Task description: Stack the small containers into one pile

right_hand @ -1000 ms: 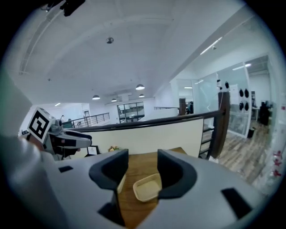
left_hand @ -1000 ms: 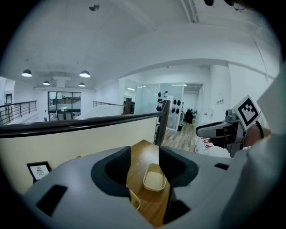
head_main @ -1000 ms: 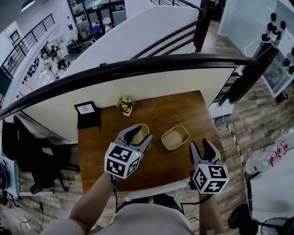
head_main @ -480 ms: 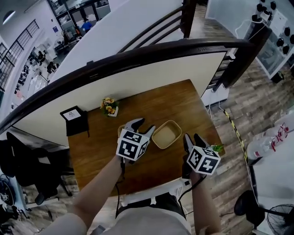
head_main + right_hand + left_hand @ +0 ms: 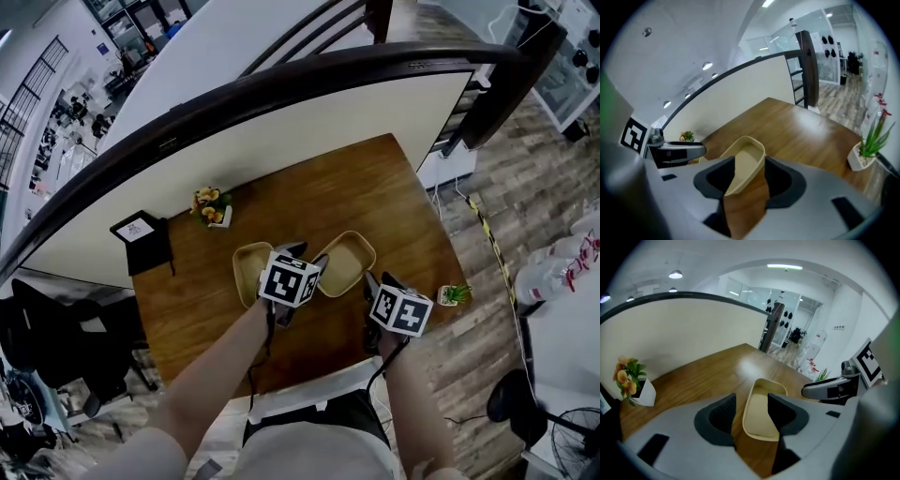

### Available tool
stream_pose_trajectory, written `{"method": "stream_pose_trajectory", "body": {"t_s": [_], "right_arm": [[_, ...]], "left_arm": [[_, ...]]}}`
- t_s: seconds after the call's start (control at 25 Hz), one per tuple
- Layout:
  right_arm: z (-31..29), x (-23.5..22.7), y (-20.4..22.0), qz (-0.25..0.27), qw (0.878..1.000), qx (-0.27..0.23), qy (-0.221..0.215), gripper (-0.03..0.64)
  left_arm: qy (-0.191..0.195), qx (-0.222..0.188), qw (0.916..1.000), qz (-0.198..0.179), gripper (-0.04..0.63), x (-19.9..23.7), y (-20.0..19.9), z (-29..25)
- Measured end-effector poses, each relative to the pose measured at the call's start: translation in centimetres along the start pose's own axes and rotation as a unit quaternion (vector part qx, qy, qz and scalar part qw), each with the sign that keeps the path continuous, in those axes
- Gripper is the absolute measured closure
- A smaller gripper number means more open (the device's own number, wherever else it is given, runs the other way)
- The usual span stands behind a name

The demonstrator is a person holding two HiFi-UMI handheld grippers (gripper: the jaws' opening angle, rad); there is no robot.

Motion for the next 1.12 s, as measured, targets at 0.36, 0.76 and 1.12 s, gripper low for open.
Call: {"method": "stream_pose_trajectory", "body": {"t_s": [0.36, 0.76, 1.12], "right_arm": [[-4.9, -0.2, 3.0, -0.034, 0.998, 0.052, -0.021, 0.435], [-6.7, -0.1, 3.4, -0.04, 0.998, 0.048, -0.026, 0.504], [-3.4, 2.2, -0.6, -0.004, 0.999, -0.017, -0.037, 0.555]], "left_arm": [[-0.012, 0.08, 0.9965, -0.022, 0.38, 0.8, 2.9, -6.0], [-0.013, 0.082, 0.9963, -0.024, 0.561, 1.2, 4.0, -6.4], [0.004, 0.032, 0.9995, 0.006, 0.572, 0.7, 3.4, -1.7]]}}
Point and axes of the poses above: the fingertips, and each gripper's own axes: z backward along the fingers, x to its left, y out of its underside, the point moved 4 cm from there along z, backward along the fingers, and after that the axes turned 5 degrees about z, right-handed, at the moved point
